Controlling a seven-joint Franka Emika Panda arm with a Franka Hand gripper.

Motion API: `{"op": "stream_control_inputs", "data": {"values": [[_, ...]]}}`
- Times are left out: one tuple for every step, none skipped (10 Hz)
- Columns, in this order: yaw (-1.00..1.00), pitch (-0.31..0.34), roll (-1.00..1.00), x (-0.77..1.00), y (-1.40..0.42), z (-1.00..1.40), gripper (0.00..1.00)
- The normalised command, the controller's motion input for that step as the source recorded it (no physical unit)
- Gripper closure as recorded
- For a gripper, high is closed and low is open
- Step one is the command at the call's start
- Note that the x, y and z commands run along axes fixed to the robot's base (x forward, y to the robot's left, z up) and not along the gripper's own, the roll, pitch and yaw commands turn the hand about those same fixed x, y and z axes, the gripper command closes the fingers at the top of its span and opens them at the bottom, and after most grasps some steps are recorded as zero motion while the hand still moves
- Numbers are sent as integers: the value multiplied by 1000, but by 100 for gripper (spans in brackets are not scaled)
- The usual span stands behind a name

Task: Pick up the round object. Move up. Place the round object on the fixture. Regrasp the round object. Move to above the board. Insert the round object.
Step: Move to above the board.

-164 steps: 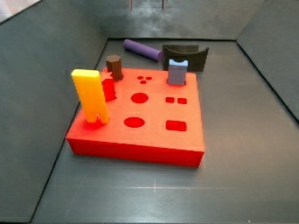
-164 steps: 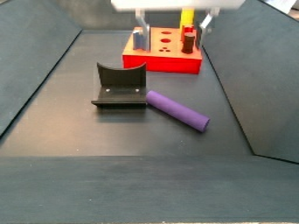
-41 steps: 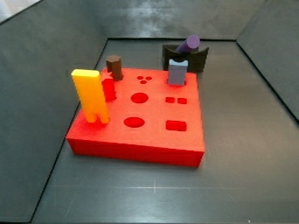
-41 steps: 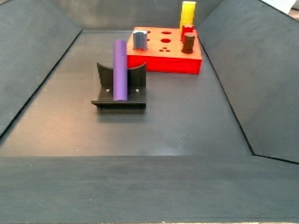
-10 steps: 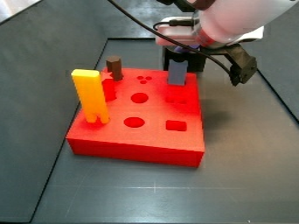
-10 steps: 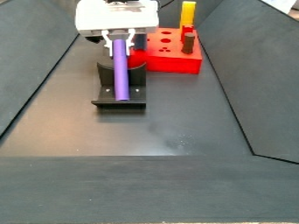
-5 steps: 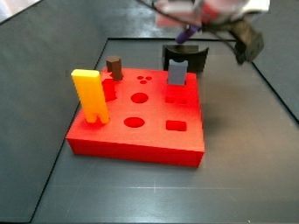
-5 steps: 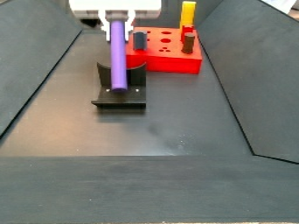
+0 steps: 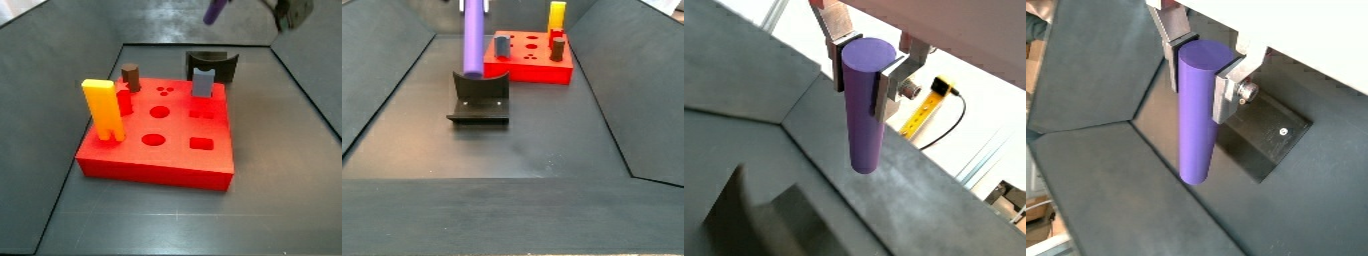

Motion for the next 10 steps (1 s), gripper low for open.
{"op": "stream_control_inputs", "data": {"values": [[-90, 60, -102, -104, 138, 1000, 100], [-66, 80, -90, -105, 131, 1000, 100], [-35, 98, -72, -99, 117, 1000, 100], [-20, 106, -66, -96, 109, 1000, 100], [6, 111, -60, -81, 84, 932, 100], [24, 108, -51, -59, 53, 743, 100], [40, 108, -50, -35, 31, 555, 100], [54, 115, -48, -3, 11, 309, 100], [-86, 73, -1000, -471, -1000, 135, 100], [-85, 68, -1000, -468, -1000, 118, 100]]}}
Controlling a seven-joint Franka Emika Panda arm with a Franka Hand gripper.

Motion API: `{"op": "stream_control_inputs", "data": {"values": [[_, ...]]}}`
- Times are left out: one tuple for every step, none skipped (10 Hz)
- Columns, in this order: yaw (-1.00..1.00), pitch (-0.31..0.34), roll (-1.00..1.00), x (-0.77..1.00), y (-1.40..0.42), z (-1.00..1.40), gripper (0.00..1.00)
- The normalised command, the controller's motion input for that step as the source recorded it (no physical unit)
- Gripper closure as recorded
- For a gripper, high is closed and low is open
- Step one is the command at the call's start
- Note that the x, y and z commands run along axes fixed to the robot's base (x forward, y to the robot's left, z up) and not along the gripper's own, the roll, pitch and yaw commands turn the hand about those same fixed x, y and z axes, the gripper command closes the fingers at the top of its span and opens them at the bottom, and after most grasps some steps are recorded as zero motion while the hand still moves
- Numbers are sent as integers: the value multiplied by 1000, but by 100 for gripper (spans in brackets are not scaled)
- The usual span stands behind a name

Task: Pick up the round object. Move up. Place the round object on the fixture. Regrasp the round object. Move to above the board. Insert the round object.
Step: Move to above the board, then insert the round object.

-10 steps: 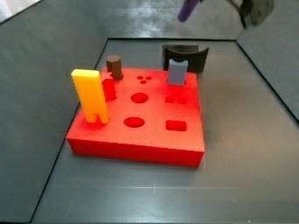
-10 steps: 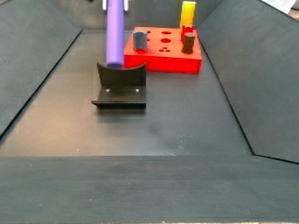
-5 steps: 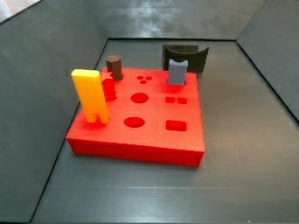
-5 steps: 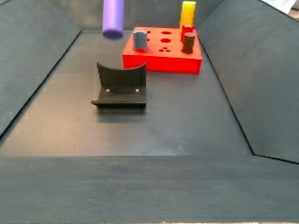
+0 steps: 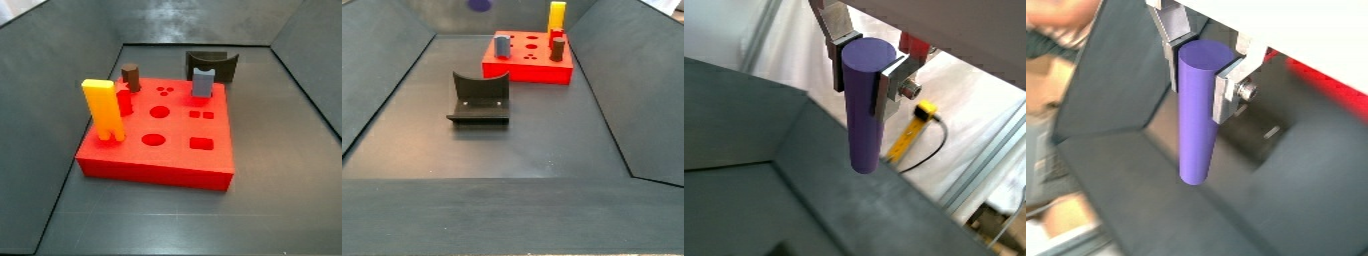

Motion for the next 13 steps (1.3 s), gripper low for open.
{"op": "stream_control_inputs", "data": {"values": [[-76, 63, -1000, -496, -1000, 132, 100], [-75, 61, -1000, -499, -1000, 123, 100], [-70, 61, -1000, -502, -1000, 117, 100], [-62, 64, -1000, -509, -1000, 129, 100], [-59, 61, -1000, -530, -1000, 125, 100], [-59, 55, -1000, -540, -1000, 118, 100], [-50, 50, -1000, -521, -914, 107, 100], [-42, 43, -1000, -341, -556, 68, 100], [-32, 28, -837, -218, -306, 31, 100], [-23, 10, -615, -130, -159, 16, 100], [-15, -3, -419, -90, -96, 16, 100], [-10, -10, -240, -57, -47, 3, 100], [0, -4, -1, -6, 0, 0, 100]]}}
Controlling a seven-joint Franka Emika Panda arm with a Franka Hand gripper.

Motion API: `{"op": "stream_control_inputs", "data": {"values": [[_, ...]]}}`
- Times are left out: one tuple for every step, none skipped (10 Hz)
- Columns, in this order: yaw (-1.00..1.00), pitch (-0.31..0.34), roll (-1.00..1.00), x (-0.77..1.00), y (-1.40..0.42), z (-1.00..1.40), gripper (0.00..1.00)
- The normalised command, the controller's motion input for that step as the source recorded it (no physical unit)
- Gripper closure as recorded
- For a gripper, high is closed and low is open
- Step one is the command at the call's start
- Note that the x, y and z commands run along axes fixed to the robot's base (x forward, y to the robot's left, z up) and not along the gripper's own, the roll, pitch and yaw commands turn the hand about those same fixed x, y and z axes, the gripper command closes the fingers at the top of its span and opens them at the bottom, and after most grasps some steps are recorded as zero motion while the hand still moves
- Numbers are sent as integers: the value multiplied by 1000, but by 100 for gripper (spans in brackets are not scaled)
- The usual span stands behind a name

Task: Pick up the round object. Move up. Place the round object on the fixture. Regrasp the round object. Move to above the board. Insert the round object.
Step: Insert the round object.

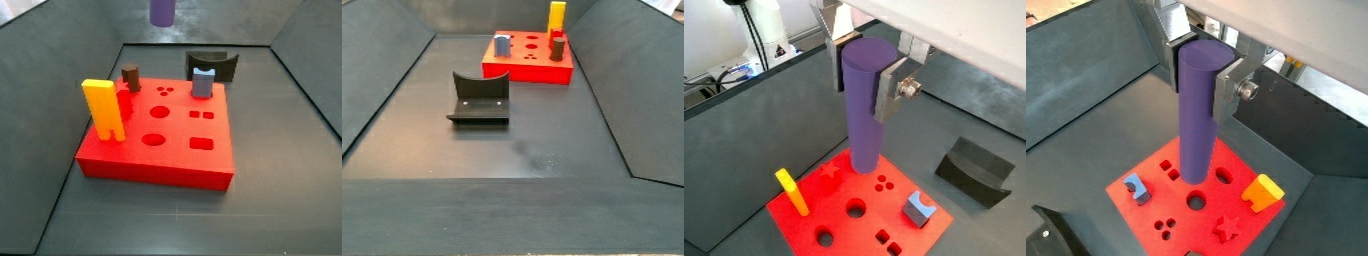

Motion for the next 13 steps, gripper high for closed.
{"op": "stream_control_inputs", "data": {"values": [[0, 0, 0, 0, 20, 0, 100], [0, 0, -1, -6, 0, -291, 100], [0, -116, -239, -11, 57, -654, 100], [-86, -141, -261, 0, 26, -597, 100], [-157, -156, -287, 0, 29, -531, 100], [-186, -166, -289, 0, 37, -517, 100], [-191, -141, -266, 0, 100, -583, 100], [-231, -160, -296, -149, 120, -534, 100], [-203, -163, -297, -120, 140, -540, 100], [-166, -179, -304, -57, 151, -506, 100], [-106, -189, -267, -54, 120, -543, 100], [-63, -209, -166, -183, 6, -654, 100], [-54, -190, -97, -211, 0, -769, 100]]}}
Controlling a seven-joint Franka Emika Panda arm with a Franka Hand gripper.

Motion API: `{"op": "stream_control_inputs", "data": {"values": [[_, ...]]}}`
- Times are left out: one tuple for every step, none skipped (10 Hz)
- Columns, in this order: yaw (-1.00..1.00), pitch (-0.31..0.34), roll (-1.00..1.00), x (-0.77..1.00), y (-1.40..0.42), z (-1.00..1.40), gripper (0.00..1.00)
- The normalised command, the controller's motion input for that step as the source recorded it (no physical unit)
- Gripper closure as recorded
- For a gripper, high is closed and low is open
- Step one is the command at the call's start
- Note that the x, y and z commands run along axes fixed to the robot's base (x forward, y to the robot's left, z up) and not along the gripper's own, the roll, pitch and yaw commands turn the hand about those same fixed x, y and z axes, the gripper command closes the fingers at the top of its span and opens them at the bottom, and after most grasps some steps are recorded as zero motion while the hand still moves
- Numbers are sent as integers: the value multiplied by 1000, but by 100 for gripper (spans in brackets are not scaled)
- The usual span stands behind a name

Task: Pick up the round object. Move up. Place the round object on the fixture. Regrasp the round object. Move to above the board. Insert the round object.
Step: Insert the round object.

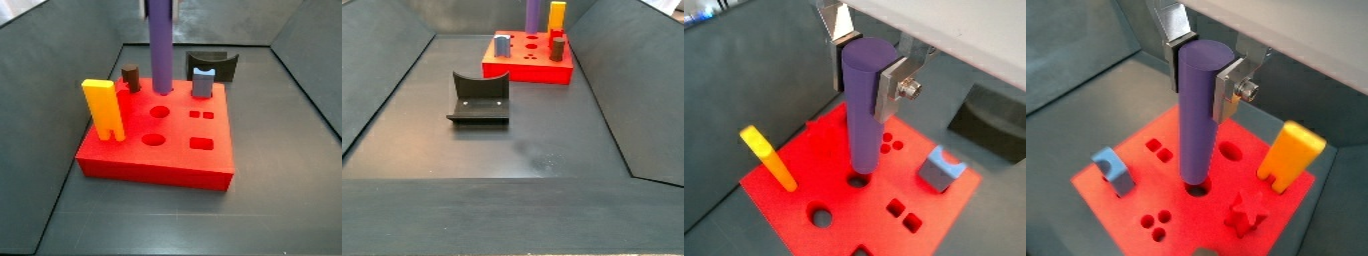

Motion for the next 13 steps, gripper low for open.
{"op": "stream_control_inputs", "data": {"values": [[-94, -67, -36, 0, 0, -714, 100], [-37, 0, 0, 74, -69, -483, 100], [-43, 0, 0, 0, 0, -371, 100], [0, -3, 0, -226, 0, -186, 100], [0, 0, 44, -209, 0, -74, 100], [0, 0, 34, -149, 0, -109, 100], [0, -26, 0, 0, 0, -549, 100], [-14, -71, 0, 0, 0, -777, 100], [-20, -100, 0, 0, 0, -877, 100], [-23, -74, 0, 71, 0, -906, 100], [-17, -159, -91, 0, 0, -654, 100], [0, -109, -61, 0, 0, -146, 100], [0, 0, 0, 0, 0, 0, 100]]}}
